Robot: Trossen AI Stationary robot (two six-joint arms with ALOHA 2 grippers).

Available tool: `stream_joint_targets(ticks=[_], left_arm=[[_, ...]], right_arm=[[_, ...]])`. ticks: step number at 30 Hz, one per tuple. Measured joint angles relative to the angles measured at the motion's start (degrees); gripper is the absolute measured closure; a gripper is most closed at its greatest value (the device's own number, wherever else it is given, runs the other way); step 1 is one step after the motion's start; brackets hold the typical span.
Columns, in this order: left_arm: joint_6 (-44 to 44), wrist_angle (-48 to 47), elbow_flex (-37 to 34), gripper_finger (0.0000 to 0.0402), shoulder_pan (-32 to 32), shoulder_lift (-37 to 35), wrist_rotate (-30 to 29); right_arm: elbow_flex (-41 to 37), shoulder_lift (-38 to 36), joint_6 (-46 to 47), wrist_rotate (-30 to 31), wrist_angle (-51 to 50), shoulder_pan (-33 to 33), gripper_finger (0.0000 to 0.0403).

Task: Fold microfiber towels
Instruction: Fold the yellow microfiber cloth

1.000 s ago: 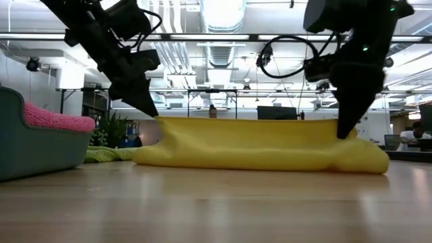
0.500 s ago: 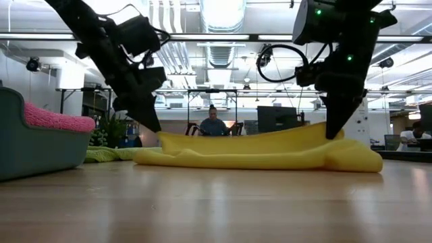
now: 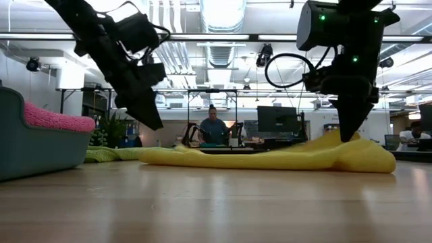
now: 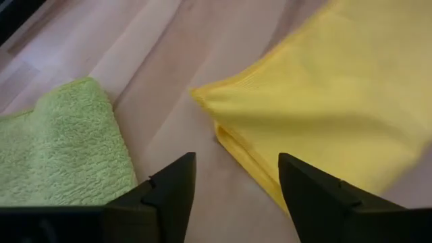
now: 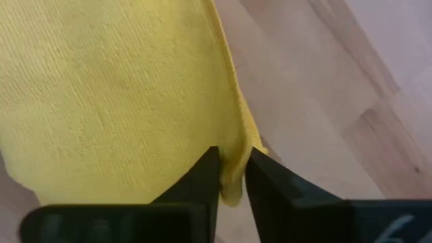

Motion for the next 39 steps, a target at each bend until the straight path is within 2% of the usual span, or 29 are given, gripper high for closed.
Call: stream_joint_targets(ticks=[4, 10, 20, 28, 39], left_arm=[[1.44, -2.35, -0.12, 0.0199, 0.00, -2.64, 3.72], [0.99, -3.63, -2.24, 0.0214, -0.61, -3.26, 14.92], [-4.86, -2.68, -2.24, 0.0248, -1.01, 1.67, 14.94], [-7.69, -0.05, -1.74, 0.0259, -1.64, 6.09, 14.76], [-5.59, 0.92, -0.94, 0.0259, -5.49, 8.77, 16.78]], right_arm=[[0.00, -0.51, -0.56, 1.47, 0.10, 0.00, 0.0309], [0.00, -1.57, -1.95, 2.85, -0.21, 0.00, 0.0270], [0.00, -2.84, -0.60, 2.92, 0.48, 0.04, 0.0269], [0.00, -2.84, -0.55, 2.92, 1.60, 0.11, 0.0271], [0.00, -2.84, -0.85, 2.94, 2.04, 0.13, 0.0272]])
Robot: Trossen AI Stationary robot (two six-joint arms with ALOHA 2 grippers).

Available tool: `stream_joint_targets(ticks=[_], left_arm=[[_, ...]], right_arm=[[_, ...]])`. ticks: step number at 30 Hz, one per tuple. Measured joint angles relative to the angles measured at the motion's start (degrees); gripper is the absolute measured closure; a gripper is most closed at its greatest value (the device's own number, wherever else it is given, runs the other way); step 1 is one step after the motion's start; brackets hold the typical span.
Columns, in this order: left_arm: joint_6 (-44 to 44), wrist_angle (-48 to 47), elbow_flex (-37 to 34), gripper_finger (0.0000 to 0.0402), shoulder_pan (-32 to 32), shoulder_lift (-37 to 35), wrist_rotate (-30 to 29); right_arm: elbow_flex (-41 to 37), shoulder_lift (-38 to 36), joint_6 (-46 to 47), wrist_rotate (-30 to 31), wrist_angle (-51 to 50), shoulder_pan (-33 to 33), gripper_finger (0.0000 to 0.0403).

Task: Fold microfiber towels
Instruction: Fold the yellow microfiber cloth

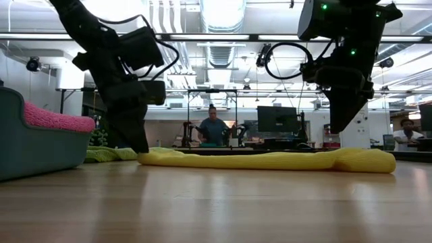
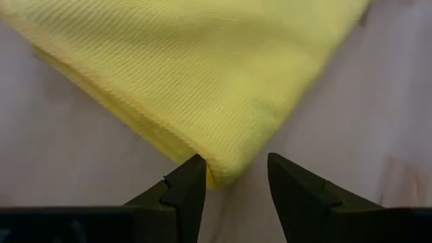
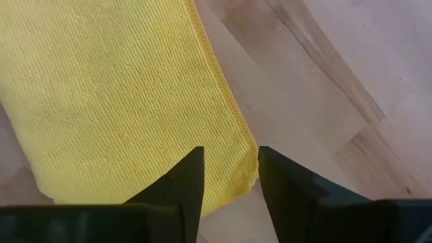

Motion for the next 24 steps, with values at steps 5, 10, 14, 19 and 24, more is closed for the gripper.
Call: stream_joint_targets(ticks=[5, 10, 14, 19, 24], left_arm=[[1.49, -0.18, 0.01, 0.0265, -0.61, -0.07, 0.12], [2.54, -0.50, 0.01, 0.0331, -0.76, -0.07, -0.16], [2.51, -1.15, 0.17, 0.0393, -0.76, -0.12, -0.23], [3.53, -6.47, 1.01, 0.0395, -0.76, -1.15, -0.24], [3.61, -8.59, 0.88, 0.0400, -0.79, -2.90, -0.25]], right_arm=[[0.00, 0.00, -0.01, -0.02, 0.11, 0.00, 0.0275], [0.00, 0.00, -0.02, -0.02, 0.80, 0.00, 0.0270], [0.00, 0.00, -0.03, 0.00, 1.17, 0.00, 0.0274], [0.00, 0.00, -0.15, 0.00, 1.29, 0.00, 0.0279], [0.00, 0.00, -0.26, 0.00, 1.32, 0.00, 0.0280]])
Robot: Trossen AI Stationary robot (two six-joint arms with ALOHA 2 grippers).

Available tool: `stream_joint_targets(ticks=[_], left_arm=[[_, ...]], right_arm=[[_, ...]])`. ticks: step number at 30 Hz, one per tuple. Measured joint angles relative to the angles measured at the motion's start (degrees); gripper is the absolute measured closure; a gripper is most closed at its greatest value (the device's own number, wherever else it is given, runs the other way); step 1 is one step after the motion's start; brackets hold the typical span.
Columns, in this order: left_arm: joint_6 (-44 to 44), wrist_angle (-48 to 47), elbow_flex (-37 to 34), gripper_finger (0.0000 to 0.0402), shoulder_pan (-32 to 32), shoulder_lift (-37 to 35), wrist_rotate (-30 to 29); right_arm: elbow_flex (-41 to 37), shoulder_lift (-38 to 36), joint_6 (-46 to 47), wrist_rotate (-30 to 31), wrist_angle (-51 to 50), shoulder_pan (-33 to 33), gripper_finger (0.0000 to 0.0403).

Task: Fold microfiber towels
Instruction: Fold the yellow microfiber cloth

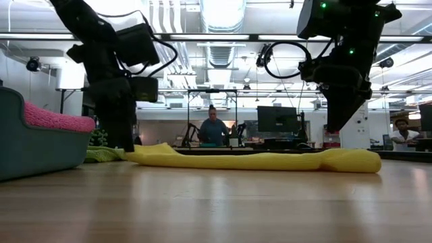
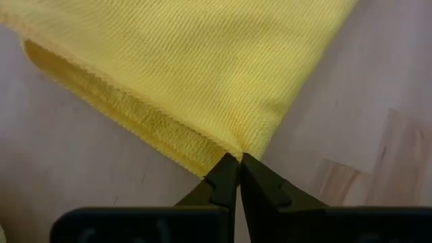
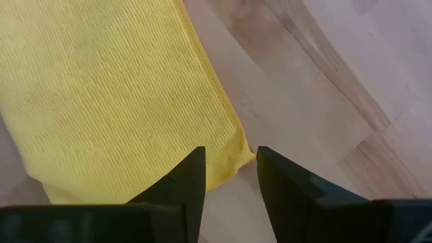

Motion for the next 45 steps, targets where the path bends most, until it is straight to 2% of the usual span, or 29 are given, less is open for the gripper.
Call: stream_joint_targets(ticks=[5, 9, 14, 21, 29, 35, 40, 45], left_arm=[[0.44, -0.59, -0.21, 0.0400, -0.08, -0.73, 0.00], [0.37, -0.85, -0.22, 0.0400, -0.08, -0.73, 0.00], [0.33, -0.98, -0.36, 0.0400, -0.06, -0.73, 0.00], [0.26, -1.03, -0.43, 0.0401, -0.06, -0.73, 0.00], [0.21, -3.01, -0.48, 0.0401, -0.04, -0.73, 0.00], [0.22, -4.37, -0.46, 0.0401, -0.06, -0.73, -0.04], [0.20, -4.45, -0.34, 0.0401, -0.04, -0.72, -0.26], [-1.38, -4.42, 0.07, 0.0387, 0.00, -0.71, -0.26]], right_arm=[[-0.18, 0.00, 0.16, -0.21, 2.87, 0.37, 0.0280], [-1.45, 0.26, -3.22, -6.62, 14.70, 2.16, 0.0291], [-3.64, 1.83, -6.82, -13.63, 26.55, 6.06, 0.0331], [-3.80, 7.10, -3.43, -13.13, 26.73, 11.47, 0.0380], [-3.80, 12.19, 1.91, -12.29, 23.55, 13.30, 0.0385], [-3.71, 11.16, 4.52, -12.69, 17.10, 13.81, 0.0385], [-3.77, 7.84, 4.45, -13.73, 16.54, 13.92, 0.0385], [-3.63, 4.74, 4.20, -10.72, 16.79, 13.90, 0.0385]])
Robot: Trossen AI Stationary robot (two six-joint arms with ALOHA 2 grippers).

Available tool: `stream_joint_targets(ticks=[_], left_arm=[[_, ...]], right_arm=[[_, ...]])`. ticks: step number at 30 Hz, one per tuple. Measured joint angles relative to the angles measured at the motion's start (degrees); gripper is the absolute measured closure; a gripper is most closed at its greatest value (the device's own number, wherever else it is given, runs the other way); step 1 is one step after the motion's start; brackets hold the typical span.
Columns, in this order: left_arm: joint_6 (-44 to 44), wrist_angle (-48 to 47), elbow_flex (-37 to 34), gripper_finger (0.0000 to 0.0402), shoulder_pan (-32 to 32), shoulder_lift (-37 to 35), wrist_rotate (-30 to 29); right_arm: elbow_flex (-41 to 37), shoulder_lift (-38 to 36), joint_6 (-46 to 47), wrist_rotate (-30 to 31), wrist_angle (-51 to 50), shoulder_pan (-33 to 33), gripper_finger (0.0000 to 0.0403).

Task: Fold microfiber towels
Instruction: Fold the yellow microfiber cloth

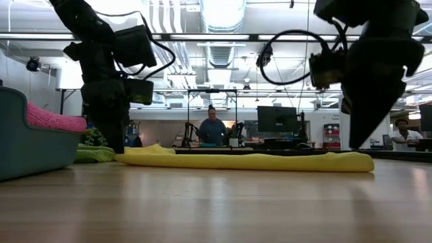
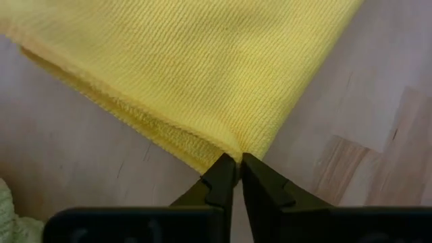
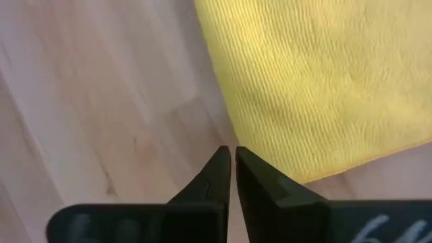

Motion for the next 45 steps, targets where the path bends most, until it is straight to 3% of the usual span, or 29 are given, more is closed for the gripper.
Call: stream_joint_targets(ticks=[7, 16, 22, 27, 32, 37, 45], left_arm=[[0.27, -1.13, 1.33, 0.0310, 0.00, -0.02, 0.02], [5.94, -12.44, 8.14, 0.0230, 0.13, -0.07, -1.38], [7.28, -11.68, 11.14, 0.0221, 0.13, -0.11, -1.78], [8.37, -0.84, 9.79, 0.0221, 0.00, 0.52, -1.81], [8.37, 4.64, 9.58, 0.0221, 0.00, 1.97, -2.72], [8.42, 6.70, 8.07, 0.0221, 0.00, 1.93, -2.97], [5.98, 10.87, 3.71, 0.0221, 0.00, 1.95, -3.02]], right_arm=[[0.02, -1.09, -0.81, 3.28, 0.37, -0.11, 0.0385], [0.02, -1.02, -0.96, 11.11, 1.89, -0.13, 0.0385], [-0.91, -0.95, -2.02, 14.18, 7.66, -0.13, 0.0385], [-2.70, 0.67, -2.05, 16.99, 14.10, -0.13, 0.0385], [-3.96, 4.09, -0.85, 15.77, 17.43, -0.14, 0.0385], [-4.04, 6.54, 0.37, 11.58, 15.55, -0.13, 0.0385], [-3.89, 3.73, 1.30, 10.63, -1.03, -0.13, 0.0385]])
